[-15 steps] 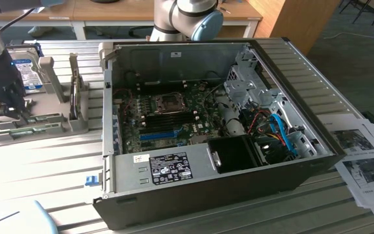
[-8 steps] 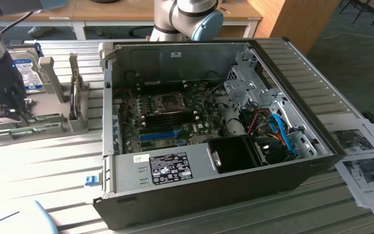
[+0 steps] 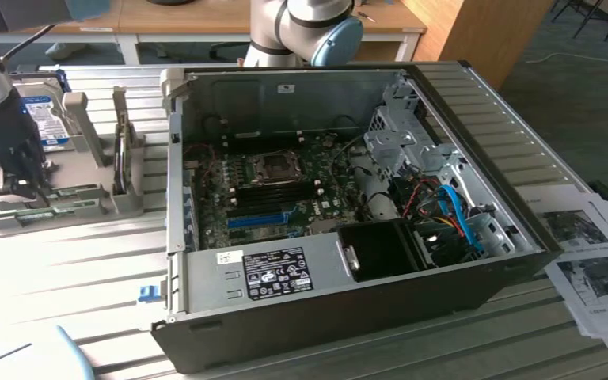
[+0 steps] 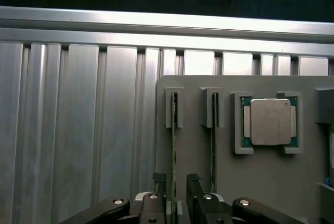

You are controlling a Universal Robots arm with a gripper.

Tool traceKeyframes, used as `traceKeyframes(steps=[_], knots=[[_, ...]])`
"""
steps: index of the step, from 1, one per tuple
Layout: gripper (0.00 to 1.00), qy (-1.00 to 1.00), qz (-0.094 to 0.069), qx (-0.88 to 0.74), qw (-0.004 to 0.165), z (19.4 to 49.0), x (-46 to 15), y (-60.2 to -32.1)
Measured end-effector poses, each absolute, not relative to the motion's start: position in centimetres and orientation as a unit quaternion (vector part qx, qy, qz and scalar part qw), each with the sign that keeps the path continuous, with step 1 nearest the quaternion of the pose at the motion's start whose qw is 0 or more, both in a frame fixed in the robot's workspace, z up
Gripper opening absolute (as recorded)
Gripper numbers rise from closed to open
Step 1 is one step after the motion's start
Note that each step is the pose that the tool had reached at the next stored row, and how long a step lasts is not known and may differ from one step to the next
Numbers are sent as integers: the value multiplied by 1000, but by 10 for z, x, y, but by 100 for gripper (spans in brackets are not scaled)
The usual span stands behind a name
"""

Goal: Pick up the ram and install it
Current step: 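Pick up the ram and move it above insertion slot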

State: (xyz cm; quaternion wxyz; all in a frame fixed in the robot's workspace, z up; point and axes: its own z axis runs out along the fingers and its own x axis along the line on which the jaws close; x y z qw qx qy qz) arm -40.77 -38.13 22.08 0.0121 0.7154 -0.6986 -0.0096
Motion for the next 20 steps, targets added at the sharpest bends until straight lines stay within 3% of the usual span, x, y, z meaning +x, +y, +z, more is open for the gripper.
traceKeyframes(steps=[20], knots=[[29,-699,-10,715,12,207,-408,-381]])
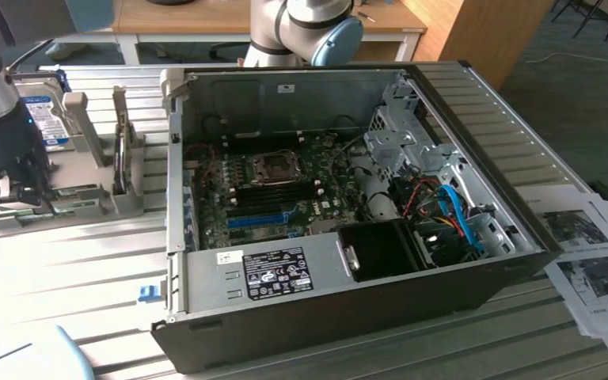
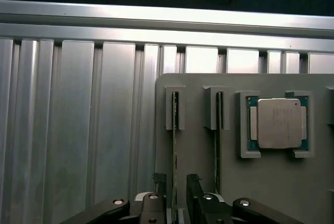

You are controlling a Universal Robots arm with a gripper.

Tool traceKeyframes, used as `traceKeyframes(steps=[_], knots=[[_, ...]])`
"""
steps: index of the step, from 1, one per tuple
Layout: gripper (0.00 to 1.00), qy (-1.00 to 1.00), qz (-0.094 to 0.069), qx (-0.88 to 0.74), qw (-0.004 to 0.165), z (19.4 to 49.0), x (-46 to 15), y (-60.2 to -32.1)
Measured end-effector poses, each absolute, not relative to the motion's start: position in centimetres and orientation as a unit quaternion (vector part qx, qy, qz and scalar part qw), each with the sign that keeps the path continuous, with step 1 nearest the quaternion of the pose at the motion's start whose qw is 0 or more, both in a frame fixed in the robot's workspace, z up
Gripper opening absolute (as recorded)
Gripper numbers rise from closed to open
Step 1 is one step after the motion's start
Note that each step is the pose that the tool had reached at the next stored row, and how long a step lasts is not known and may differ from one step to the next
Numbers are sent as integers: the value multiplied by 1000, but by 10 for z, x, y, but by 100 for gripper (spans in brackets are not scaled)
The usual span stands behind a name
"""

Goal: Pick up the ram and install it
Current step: 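Pick up the ram and move it above insertion slot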

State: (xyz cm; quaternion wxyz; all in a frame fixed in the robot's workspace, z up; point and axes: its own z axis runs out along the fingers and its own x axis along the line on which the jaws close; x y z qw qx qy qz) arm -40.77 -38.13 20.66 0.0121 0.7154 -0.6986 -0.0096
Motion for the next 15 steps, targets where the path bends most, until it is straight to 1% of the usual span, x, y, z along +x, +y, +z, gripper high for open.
traceKeyframes(steps=[15], knots=[[29,-699,-10,715,12,203,-402,-381]])
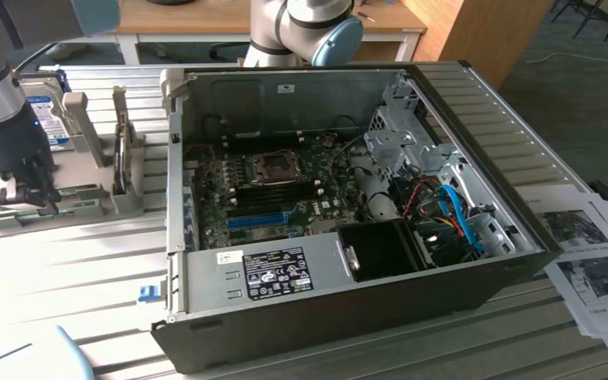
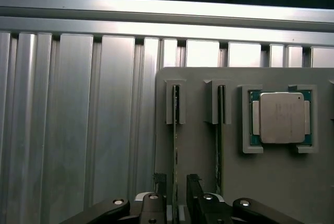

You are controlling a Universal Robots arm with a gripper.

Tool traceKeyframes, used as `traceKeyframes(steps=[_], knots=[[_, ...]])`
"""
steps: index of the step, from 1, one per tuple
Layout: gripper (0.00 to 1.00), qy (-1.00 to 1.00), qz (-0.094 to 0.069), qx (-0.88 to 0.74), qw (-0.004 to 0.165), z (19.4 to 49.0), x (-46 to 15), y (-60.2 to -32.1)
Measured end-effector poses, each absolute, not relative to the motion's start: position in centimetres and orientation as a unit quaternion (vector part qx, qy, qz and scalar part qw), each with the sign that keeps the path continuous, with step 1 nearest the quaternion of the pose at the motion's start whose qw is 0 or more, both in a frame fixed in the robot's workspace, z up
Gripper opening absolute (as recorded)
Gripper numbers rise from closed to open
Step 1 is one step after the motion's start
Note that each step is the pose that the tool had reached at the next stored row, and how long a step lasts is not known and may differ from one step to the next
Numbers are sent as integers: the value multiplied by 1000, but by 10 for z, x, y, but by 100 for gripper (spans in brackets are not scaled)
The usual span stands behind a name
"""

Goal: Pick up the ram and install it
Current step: 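Pick up the ram and move it above insertion slot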

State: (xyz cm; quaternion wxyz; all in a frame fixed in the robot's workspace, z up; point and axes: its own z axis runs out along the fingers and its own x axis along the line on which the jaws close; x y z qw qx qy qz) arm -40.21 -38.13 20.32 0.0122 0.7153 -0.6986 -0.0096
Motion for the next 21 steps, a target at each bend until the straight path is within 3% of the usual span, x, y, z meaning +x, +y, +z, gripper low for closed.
traceKeyframes(steps=[21], knots=[[29,-699,-10,715,12,202,-394,-381]])
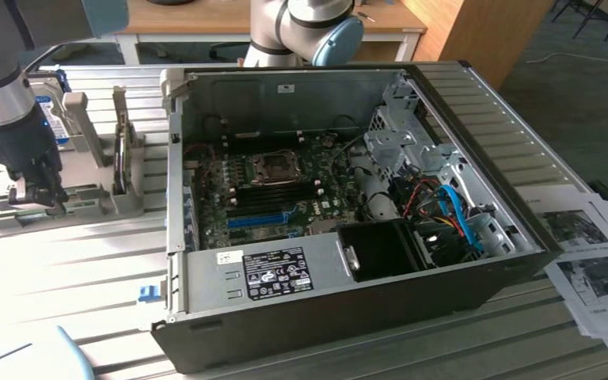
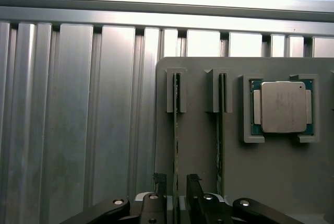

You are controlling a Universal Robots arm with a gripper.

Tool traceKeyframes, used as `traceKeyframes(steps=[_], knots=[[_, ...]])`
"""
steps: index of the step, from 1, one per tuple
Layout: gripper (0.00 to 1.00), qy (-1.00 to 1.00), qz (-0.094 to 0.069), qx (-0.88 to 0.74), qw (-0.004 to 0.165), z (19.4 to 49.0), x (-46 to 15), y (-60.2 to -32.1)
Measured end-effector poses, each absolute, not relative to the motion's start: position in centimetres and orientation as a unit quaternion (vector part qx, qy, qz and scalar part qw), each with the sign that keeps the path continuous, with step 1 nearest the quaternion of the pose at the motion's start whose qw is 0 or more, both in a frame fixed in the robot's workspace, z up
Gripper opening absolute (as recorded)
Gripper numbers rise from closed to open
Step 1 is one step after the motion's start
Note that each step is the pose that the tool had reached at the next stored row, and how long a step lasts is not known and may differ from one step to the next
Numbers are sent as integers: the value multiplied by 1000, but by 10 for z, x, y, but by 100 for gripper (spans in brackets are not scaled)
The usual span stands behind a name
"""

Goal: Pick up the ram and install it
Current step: 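Pick up the ram and move it above insertion slot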

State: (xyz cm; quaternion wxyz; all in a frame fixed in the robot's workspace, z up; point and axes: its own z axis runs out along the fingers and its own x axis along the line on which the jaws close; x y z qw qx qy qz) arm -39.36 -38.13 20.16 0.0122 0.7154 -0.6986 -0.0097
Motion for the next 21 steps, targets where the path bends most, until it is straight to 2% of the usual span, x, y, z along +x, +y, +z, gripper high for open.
traceKeyframes(steps=[21], knots=[[29,-699,-10,715,12,201,-394,-381]])
